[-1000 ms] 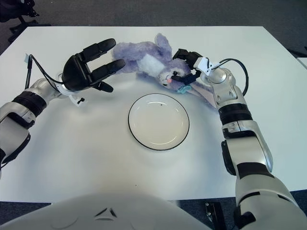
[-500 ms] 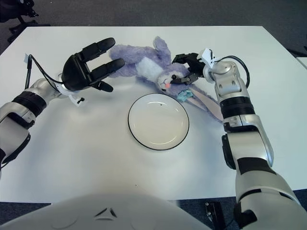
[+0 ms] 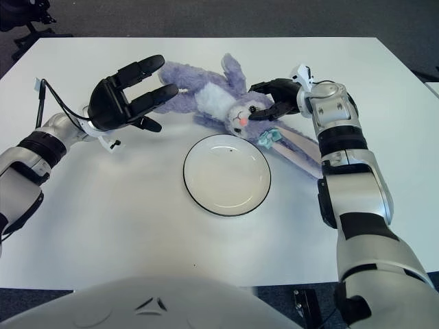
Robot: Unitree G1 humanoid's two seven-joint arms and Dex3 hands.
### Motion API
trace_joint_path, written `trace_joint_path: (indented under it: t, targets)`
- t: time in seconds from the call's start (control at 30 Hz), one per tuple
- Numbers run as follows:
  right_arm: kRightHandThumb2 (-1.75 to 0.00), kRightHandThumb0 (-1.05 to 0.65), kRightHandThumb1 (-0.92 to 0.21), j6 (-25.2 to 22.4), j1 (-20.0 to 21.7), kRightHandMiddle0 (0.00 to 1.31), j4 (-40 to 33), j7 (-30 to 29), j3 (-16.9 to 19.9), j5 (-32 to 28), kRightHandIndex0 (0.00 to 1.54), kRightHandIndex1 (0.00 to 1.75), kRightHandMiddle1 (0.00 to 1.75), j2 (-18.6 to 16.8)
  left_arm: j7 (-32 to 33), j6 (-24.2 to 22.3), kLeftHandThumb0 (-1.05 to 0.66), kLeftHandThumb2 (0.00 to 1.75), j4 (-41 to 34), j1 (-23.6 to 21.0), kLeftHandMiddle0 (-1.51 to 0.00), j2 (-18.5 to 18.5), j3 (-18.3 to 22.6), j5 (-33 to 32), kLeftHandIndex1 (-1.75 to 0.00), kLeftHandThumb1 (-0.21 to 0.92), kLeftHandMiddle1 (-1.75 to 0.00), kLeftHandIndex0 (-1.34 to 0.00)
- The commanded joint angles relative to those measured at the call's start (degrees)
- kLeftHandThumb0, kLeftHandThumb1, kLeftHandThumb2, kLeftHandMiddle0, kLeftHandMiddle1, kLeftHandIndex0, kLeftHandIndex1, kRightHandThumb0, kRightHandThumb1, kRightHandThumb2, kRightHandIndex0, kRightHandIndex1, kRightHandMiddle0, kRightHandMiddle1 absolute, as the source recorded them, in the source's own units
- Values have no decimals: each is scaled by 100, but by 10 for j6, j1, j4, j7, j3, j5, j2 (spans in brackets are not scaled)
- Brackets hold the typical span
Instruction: Put the doll into the plate.
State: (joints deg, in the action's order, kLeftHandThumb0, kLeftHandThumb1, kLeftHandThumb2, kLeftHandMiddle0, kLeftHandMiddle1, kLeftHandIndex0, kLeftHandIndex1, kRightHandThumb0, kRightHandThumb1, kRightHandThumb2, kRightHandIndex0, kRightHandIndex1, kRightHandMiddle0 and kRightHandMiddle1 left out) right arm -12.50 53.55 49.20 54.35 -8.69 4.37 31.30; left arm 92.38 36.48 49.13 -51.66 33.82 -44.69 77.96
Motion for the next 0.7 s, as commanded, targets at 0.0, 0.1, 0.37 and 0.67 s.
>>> trace_joint_path:
  t: [0.0,0.1,0.37,0.67]
  targets:
    - [-29,-15,-71,12,25,79,19,4,-1,6,97,175,175,1,1,-3,-55,19,-6,7,-54,4,7,-5,-3,92,-3,-46]
    - [-28,-16,-71,15,28,79,27,4,-1,7,97,175,175,0,1,-3,-55,19,-7,7,-54,4,7,-5,-3,92,-3,-46]
    - [-27,-14,-72,14,72,78,117,-31,25,3,97,175,175,-4,1,2,-55,20,-6,10,-55,5,8,-9,-3,92,-3,-47]
    - [-25,-12,-71,18,83,75,143,-50,32,6,96,175,175,-4,1,13,-54,21,-3,10,-56,6,6,-13,-3,92,-3,-47]
